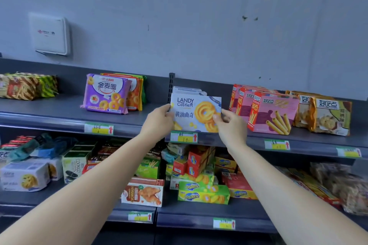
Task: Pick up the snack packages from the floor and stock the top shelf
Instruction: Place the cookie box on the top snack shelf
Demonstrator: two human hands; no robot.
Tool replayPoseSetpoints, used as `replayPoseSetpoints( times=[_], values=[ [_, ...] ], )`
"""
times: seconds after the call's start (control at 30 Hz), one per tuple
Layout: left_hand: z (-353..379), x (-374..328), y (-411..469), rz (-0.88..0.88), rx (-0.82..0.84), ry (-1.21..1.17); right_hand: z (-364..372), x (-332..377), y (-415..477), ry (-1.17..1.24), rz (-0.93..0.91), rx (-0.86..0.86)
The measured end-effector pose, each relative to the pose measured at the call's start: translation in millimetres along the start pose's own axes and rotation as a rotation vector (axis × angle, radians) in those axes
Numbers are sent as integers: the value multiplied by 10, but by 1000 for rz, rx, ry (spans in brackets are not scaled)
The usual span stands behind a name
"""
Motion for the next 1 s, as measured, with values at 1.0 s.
replayPoseSetpoints(
  times=[1.0],
  values=[
    [556, 1043, 1606, -144, 235, -119, 1157, -292, 1458, -222, 93, 78]
  ],
)
Point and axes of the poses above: each hand's wrist, its own y-axis towards the middle knuckle, its own z-axis out of the palm, x = y × z, the point moved 2 cm from there along y, towards the middle knuckle, and after that the axes turned 11 degrees about z, right-handed, at the moved point
